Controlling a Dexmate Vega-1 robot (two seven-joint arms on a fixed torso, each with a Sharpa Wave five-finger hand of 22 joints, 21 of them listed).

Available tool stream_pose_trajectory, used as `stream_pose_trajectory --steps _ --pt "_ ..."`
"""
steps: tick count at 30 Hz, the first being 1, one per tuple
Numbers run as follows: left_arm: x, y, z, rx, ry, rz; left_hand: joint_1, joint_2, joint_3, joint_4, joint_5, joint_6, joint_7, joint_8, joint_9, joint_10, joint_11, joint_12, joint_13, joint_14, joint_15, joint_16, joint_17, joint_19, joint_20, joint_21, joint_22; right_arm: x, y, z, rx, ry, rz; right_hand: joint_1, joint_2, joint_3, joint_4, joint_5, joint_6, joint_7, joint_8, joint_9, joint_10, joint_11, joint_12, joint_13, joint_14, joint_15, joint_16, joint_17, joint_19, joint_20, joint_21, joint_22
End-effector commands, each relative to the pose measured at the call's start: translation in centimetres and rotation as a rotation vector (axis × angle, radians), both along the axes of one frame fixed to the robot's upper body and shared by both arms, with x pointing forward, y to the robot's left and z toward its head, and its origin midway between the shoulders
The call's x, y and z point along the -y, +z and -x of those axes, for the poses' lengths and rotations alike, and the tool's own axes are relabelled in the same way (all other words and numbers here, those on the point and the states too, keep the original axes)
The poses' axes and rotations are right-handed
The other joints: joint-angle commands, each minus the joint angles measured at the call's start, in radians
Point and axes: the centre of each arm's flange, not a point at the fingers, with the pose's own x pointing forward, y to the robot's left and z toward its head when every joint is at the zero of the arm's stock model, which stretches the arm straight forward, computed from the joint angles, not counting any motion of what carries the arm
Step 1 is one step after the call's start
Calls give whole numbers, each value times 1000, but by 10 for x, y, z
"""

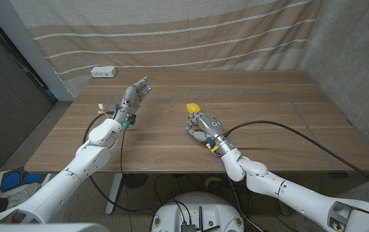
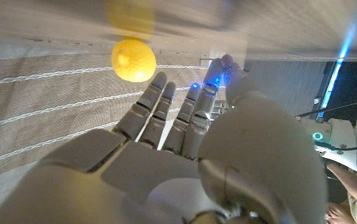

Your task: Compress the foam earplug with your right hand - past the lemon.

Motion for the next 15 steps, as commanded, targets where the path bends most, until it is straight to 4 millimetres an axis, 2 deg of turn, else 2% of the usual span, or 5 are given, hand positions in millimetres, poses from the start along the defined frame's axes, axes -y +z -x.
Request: stream_pose_trajectory --steps 1,15 --pt "4 2 1 7 -2 -3 -11 47 -1 -7 6 1 -2 1 3 -5 -3 -1 5 -4 -8 -1 1 0 -2 -4 4 12 13 3 54 -12 -62 11 -1 8 0 4 -1 0 1 5 10 -2 0 3 13 -173 -5 2 12 2 7 1" --pt "6 2 2 10 -4 -2 -13 46 -2 -10 5 -1 -4 1 3 -6 -4 -1 5 -5 -9 -1 1 2 -2 -10 4 27 28 8 104 -30 -109 10 -1 18 1 9 -4 2 8 13 23 -4 1 6 25 -171 -11 -2 16 5 8 2"
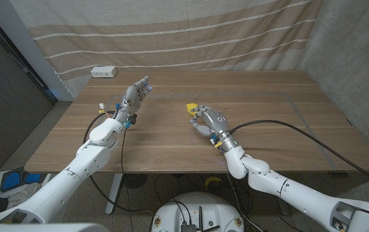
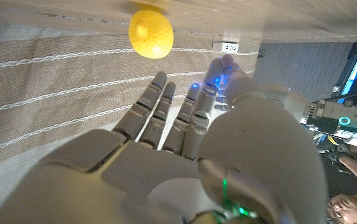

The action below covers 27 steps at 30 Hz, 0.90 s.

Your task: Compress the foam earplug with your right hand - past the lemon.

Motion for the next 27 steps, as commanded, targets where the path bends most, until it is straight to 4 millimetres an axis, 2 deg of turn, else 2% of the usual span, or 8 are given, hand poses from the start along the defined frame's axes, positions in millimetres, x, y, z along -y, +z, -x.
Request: stream_pose_trajectory --steps 1,27 --pt "3 1 1 5 1 0 -9 51 2 -6 5 -1 -5 1 3 -7 -4 -1 5 -5 -9 -1 1 2 -2 -2 4 19 19 5 54 -21 -59 11 -1 10 1 9 -4 2 9 4 14 -3 1 4 14 -172 -3 -2 9 -2 8 2" --pt "6 4 -1 12 -1 -2 -12 50 2 -10 6 -1 -5 1 3 -6 -4 -1 5 -4 -9 -1 1 6 -3 -11 4 44 48 12 34 20 -210 3 -7 23 3 16 -9 3 20 16 21 -2 -5 8 27 -173 -11 -4 11 1 9 2"
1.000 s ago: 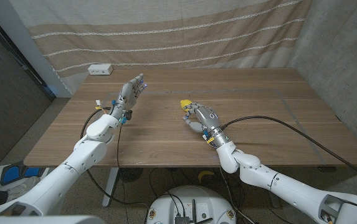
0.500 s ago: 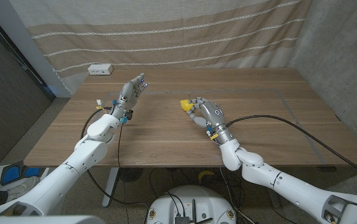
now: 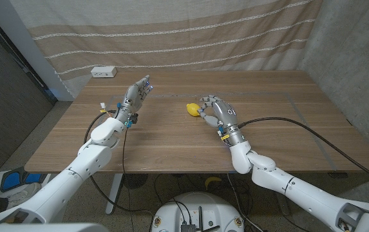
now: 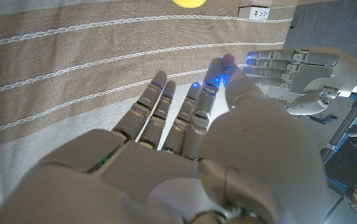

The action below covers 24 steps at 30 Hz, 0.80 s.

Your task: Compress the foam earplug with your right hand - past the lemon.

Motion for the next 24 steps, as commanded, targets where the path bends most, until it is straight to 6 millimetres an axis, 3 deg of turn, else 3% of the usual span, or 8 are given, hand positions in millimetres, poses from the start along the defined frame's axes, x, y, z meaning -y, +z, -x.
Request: stream_pose_trajectory --steps 1,24 --pt "2 2 -1 4 0 0 -7 50 2 -10 6 -1 -4 1 3 -6 -3 -1 5 -5 -9 -1 1 5 -1 -4 4 13 15 4 -26 40 -75 3 -7 6 3 8 -3 -1 5 1 9 1 -1 3 8 -168 -3 4 11 1 9 2" --pt "7 6 3 17 -4 -4 -10 50 2 -13 5 -2 -5 1 3 -6 -5 0 5 -5 -10 -1 0 7 -1 -11 4 40 36 12 -114 146 -224 -2 -6 7 5 14 -6 1 11 7 19 7 -4 7 10 -166 -2 12 11 10 10 3"
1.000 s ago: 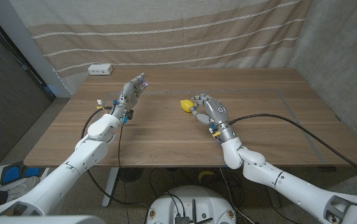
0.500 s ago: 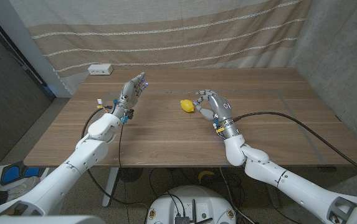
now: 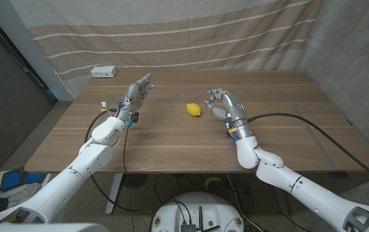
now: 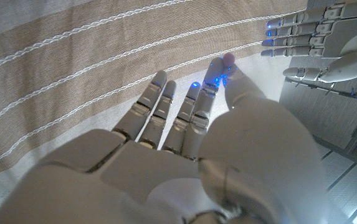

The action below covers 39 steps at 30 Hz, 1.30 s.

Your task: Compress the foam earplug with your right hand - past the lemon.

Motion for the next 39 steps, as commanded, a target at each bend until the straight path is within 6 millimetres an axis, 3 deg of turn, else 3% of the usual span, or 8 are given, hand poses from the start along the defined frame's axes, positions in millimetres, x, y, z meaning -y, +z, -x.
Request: stream_pose_trajectory --steps 1,39 --pt "3 1 2 6 -1 1 -8 51 1 -5 5 2 -1 1 3 -6 -4 0 5 -5 -10 -1 1 4 3 -2 4 16 12 4 -63 78 -93 -3 -6 3 2 7 -7 3 5 3 11 5 -4 3 10 -164 -2 5 4 3 4 3" --pt "4 4 -2 12 -3 2 -12 52 1 -10 5 3 0 2 3 -5 -6 0 5 -5 -10 -1 0 9 2 -14 5 63 36 -2 -276 303 -353 -22 -7 12 5 25 -11 16 21 26 18 13 -11 9 9 -156 -13 7 -2 13 2 4"
